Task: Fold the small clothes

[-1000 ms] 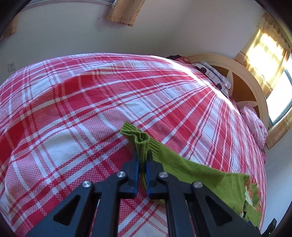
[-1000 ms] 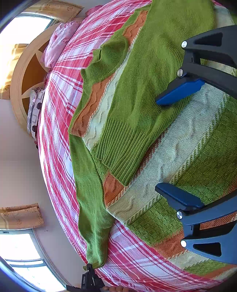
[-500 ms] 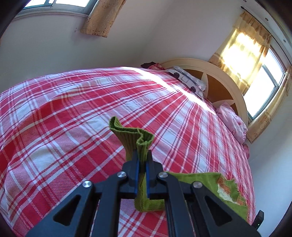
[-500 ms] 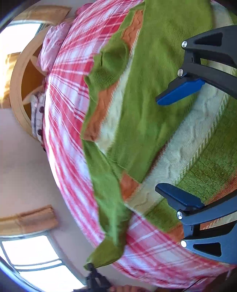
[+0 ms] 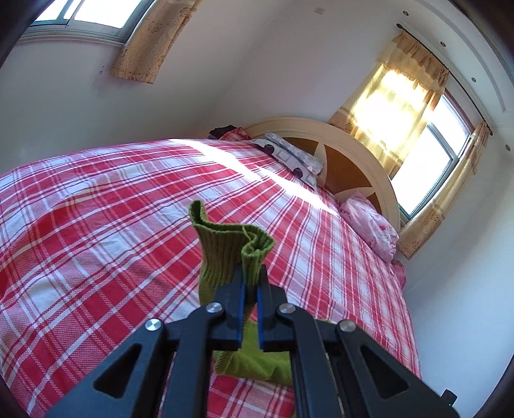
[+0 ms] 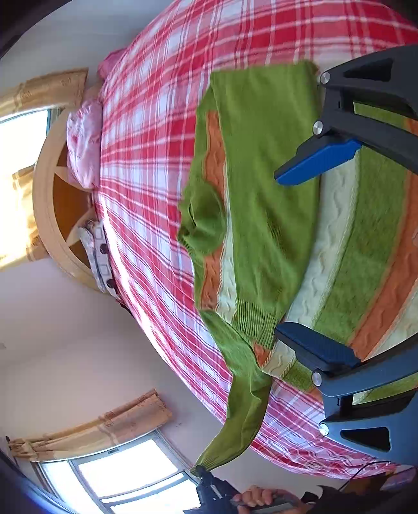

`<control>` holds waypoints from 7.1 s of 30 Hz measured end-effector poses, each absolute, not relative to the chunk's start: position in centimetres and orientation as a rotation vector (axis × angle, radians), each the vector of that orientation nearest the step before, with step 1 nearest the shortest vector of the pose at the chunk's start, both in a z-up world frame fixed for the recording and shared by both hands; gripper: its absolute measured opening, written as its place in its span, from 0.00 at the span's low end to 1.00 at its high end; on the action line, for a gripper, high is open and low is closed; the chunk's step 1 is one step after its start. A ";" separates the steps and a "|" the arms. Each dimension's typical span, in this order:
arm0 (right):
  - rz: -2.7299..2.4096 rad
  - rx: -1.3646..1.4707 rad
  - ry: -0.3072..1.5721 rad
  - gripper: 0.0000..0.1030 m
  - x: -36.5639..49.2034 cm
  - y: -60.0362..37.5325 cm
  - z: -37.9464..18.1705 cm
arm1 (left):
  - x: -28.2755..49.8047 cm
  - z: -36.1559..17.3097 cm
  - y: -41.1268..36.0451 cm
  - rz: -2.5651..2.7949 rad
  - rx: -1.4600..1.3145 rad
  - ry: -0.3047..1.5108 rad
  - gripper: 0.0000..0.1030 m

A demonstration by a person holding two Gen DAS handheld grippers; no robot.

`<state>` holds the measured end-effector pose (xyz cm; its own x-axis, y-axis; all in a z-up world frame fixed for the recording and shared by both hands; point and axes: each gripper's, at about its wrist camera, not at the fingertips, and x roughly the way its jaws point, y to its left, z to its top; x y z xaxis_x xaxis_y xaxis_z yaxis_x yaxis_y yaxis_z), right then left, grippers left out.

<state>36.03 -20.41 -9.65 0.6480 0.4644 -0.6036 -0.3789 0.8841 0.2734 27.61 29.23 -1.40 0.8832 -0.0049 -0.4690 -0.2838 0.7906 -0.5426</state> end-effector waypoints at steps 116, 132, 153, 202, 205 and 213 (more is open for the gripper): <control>0.165 0.115 0.858 0.01 41.1 -28.8 -15.2 | 33.4 -17.1 9.3 0.144 -0.124 0.904 1.00; 0.139 0.132 0.868 0.01 39.9 -29.5 -16.1 | 33.2 -17.0 9.1 0.134 -0.119 0.901 1.00; 0.175 -0.005 0.903 0.57 42.2 -24.4 -17.0 | 36.6 -16.3 6.9 0.142 -0.023 0.896 1.00; 0.205 -0.057 0.849 0.66 29.5 -23.0 -15.5 | 27.4 -13.6 5.6 0.006 -0.014 0.833 1.00; 0.207 -0.045 0.853 0.66 27.8 -23.3 -15.8 | 26.1 -13.5 5.4 -0.011 -0.015 0.832 1.00; 0.203 -0.033 0.857 0.66 25.0 -23.7 -16.2 | 22.9 -13.3 4.7 -0.049 -0.017 0.819 1.00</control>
<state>24.99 -23.67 -16.23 0.6368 0.1648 -0.7532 -0.1914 0.9801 0.0527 22.85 4.68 -13.33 0.6819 -0.0508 -0.7297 0.0374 0.9987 -0.0346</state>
